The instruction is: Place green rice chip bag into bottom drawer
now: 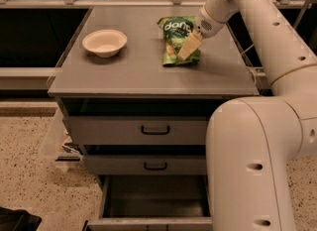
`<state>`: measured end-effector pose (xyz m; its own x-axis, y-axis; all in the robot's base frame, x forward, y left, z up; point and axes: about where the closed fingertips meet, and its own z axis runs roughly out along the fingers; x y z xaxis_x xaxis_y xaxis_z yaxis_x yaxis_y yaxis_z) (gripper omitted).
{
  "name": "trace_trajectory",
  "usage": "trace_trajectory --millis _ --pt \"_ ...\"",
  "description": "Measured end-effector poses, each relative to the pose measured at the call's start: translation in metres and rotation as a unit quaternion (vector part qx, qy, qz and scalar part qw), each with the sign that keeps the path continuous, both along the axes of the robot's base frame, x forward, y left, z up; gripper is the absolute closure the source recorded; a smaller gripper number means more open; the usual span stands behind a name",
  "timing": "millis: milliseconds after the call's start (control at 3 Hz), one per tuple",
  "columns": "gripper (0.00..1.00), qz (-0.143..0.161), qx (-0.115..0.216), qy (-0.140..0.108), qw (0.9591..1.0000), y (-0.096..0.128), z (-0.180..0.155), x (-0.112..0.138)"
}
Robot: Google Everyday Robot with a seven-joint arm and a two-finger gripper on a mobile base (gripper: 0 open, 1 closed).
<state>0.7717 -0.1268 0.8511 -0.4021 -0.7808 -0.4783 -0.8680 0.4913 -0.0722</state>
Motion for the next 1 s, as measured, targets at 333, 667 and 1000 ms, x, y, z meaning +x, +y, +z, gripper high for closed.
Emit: trace_trajectory --millis 333,667,1000 --pt "1.00 -0.016 -0.001 -0.002 0.9999 -0.009 0.013 -0.014" --pt "1.00 -0.097 0.009 -0.048 0.9940 -0.051 0.063 -0.043" --pt "1.00 -0.188 0.026 -0.095 0.9771 -0.082 0.122 -0.094"
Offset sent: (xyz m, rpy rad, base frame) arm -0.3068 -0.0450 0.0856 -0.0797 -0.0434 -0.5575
